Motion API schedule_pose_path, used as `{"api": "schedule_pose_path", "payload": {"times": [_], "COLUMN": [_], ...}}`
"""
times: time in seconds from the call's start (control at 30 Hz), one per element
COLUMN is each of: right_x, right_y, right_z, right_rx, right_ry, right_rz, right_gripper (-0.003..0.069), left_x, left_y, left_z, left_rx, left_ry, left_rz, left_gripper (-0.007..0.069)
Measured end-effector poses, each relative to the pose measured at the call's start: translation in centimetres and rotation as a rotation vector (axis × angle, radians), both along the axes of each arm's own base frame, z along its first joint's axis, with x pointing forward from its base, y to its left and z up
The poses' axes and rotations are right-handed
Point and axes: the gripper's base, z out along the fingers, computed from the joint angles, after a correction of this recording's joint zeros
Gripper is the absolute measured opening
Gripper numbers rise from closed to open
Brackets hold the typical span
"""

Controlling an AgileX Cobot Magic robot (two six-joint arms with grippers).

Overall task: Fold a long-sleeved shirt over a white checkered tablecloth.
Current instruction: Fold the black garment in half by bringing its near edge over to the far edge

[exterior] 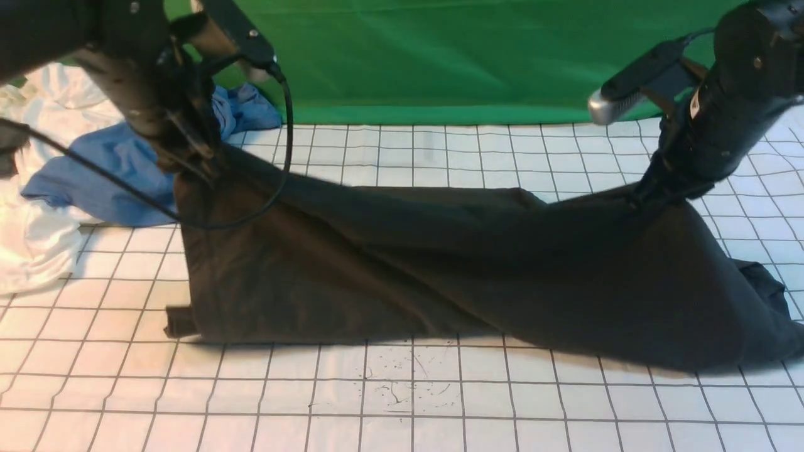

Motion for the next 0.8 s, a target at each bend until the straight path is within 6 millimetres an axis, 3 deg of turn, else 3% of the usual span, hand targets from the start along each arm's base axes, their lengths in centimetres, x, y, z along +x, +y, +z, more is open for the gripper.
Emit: {"api": "schedule_pose_path", "payload": {"times": [0.23, 0.43, 0.67, 0.73, 0.8], "right_x": [4.2, 5.7, 6.5, 6.8, 6.9], "right_y": [-0.4, 0.1, 0.3, 0.3, 0.3], "right_z": [-2.6, -4.8, -5.3, -5.5, -5.6], "right_rx": [0.001, 0.015, 0.036, 0.045, 0.056], "right_ry": [-0.012, -0.046, -0.097, -0.113, -0.126], "right_rz": [-0.012, 0.007, 0.019, 0.015, -0.001], "right_gripper": [0.0039, 0.0040, 0.0055, 0.0101, 0.0202], "left_x": [4.3, 6.1, 7.2, 7.4, 7.6], "left_y": [0.5, 0.2, 0.5, 0.8, 1.3], "left_z": [-2.3, -4.8, -6.5, -6.5, -6.4], "left_rx": [-0.007, 0.002, 0.001, -0.032, -0.051], "left_ry": [-0.003, 0.014, 0.005, -0.012, -0.031], "left_rz": [0.026, 0.016, 0.016, 0.030, 0.045], "left_gripper": [-0.0029, -0.0029, -0.0027, -0.0013, 0.0017]}}
